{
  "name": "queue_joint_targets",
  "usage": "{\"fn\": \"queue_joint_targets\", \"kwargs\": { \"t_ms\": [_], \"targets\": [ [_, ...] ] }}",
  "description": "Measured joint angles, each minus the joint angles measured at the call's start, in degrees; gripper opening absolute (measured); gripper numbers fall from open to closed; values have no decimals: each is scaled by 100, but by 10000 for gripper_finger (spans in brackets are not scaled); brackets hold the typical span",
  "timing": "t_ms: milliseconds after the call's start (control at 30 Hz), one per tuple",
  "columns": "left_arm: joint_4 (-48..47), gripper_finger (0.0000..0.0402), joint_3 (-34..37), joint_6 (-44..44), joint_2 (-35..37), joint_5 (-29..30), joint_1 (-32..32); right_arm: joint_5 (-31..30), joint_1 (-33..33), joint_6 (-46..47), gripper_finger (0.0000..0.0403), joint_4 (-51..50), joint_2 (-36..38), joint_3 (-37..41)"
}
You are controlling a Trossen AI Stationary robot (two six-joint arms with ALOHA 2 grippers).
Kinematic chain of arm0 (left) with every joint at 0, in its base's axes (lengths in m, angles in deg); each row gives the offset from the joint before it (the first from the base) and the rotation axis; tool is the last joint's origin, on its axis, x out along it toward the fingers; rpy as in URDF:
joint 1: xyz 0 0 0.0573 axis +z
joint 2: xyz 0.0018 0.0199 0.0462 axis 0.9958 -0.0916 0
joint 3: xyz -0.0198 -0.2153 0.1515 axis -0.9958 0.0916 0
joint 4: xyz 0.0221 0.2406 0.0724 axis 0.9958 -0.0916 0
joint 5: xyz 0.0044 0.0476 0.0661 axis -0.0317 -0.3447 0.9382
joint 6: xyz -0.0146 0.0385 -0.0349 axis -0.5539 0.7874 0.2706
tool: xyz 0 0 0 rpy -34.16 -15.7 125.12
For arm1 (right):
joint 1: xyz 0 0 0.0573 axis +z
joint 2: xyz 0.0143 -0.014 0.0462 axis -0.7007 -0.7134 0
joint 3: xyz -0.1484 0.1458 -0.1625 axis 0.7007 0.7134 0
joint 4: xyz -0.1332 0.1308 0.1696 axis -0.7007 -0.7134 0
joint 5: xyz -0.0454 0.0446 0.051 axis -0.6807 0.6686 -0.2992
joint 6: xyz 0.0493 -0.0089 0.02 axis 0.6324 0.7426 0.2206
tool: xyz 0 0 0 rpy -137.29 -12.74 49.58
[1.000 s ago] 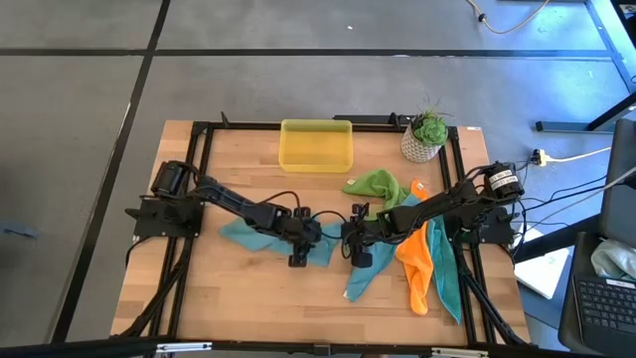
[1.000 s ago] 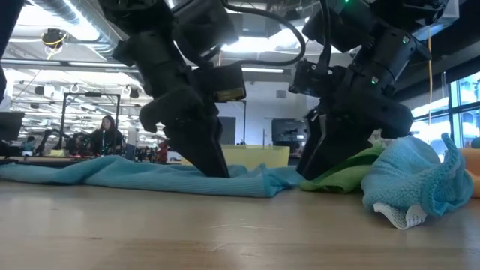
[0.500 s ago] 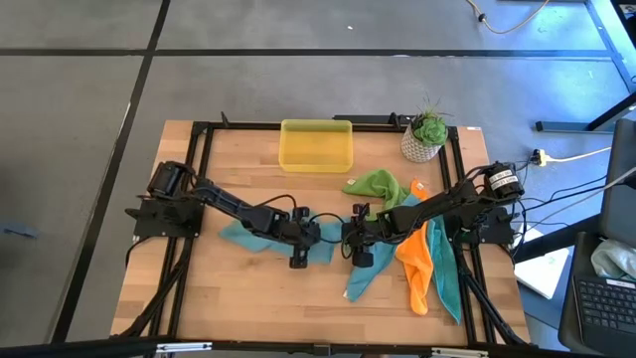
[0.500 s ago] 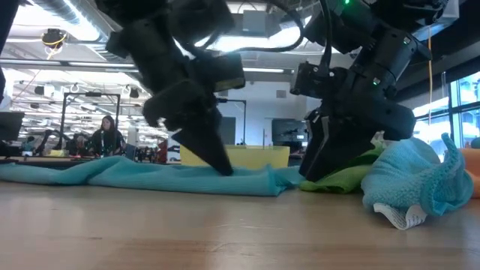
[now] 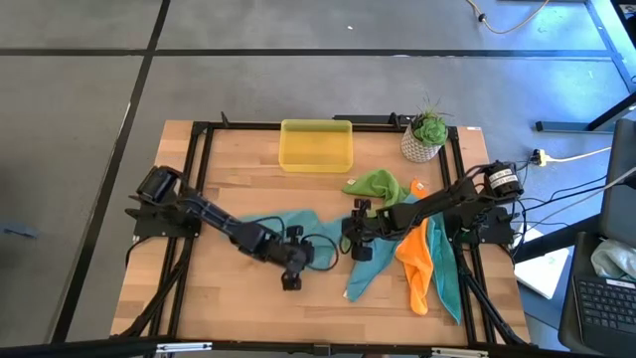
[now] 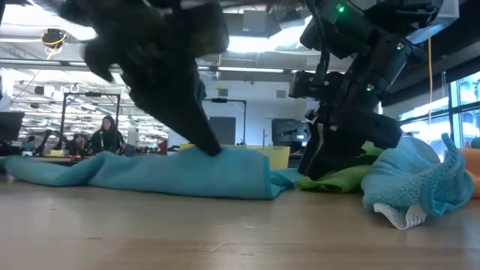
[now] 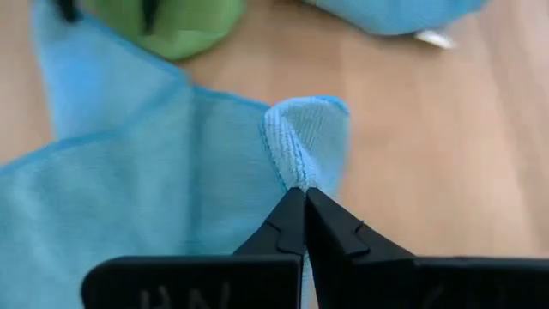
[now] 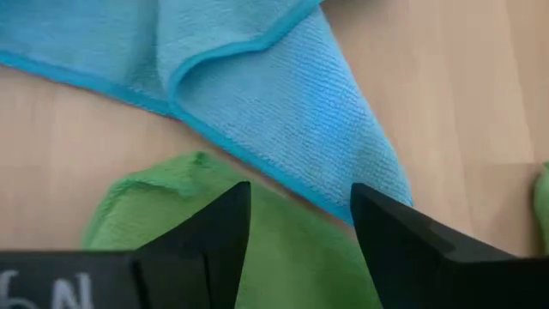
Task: Fold microfiber towels
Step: Fold the left blue cloth
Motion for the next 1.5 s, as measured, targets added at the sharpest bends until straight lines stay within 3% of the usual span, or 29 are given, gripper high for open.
{"fn": "queue_joint_targets", "kwargs": {
  "t_ms": [233,433,600,700,833,933,1233,1500],
  "targets": [
    [-92,0,7,-934,39,496,-812,-220,-151,-334,204,492,-1,1],
    [-519,0,7,-1743,37,1146,-1388,802,-135,-911,204,679,-2,4],
    [-604,0,7,-2045,-9,1431,-1621,1215,-255,-131,204,1567,-4,2],
    [-627,0,7,-2183,-9,1490,-1675,1381,-706,668,204,1906,-8,2],
    [-633,0,7,-2335,-9,1589,-1767,2768,-1439,1509,204,2233,-226,0],
    [-642,0,7,-2395,-9,1720,-1818,3283,-1614,1841,204,2327,-488,-88],
    [-675,0,7,-2412,-11,1886,-1850,3502,-1429,2094,204,2373,-1526,-928],
    [-675,0,7,-2434,-13,1890,-1850,3462,-1409,1726,204,2337,-1965,-1582]
  ]
}}
